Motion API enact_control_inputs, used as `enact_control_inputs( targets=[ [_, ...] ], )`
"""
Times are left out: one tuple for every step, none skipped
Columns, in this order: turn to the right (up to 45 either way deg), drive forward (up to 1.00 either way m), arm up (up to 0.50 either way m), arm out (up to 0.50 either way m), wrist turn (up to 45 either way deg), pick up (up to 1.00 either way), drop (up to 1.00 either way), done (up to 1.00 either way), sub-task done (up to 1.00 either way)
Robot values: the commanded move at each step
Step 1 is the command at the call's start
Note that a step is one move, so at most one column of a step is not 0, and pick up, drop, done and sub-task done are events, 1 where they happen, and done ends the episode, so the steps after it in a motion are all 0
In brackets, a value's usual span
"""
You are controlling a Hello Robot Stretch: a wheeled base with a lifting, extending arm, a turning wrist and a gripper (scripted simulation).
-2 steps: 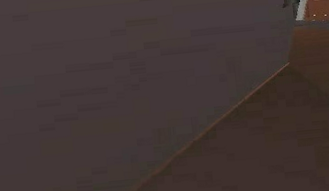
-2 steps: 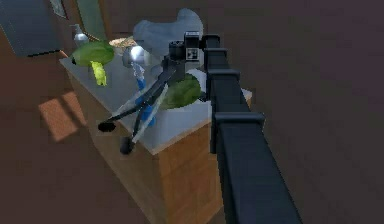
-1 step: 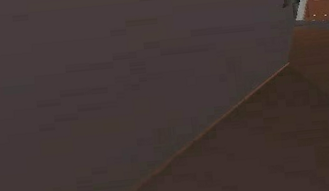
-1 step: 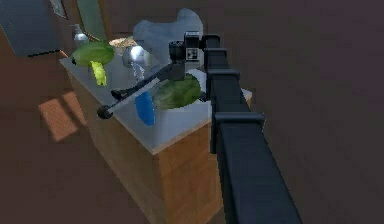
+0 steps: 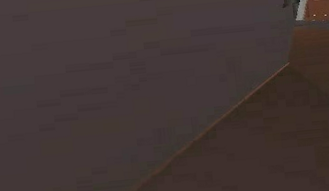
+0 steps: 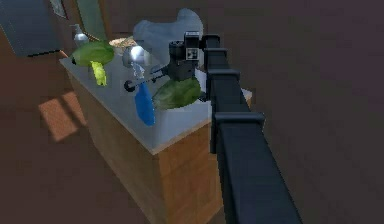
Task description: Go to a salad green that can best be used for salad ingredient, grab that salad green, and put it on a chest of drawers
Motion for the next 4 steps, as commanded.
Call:
enact_control_inputs(
  targets=[
    [0.0, 0.00, 0.00, 0.00, 18.0, 0.00, 0.00, 0.00, 0.00],
    [0.0, 0.00, -0.08, 0.00, 0.0, 0.00, 0.00, 0.00, 0.00],
    [0.0, 0.00, 0.00, 0.00, 0.0, 1.00, 0.00, 0.00, 0.00],
    [0.0, 0.00, 0.08, 0.00, 0.0, 0.00, 0.00, 0.00, 0.00]
  ],
)
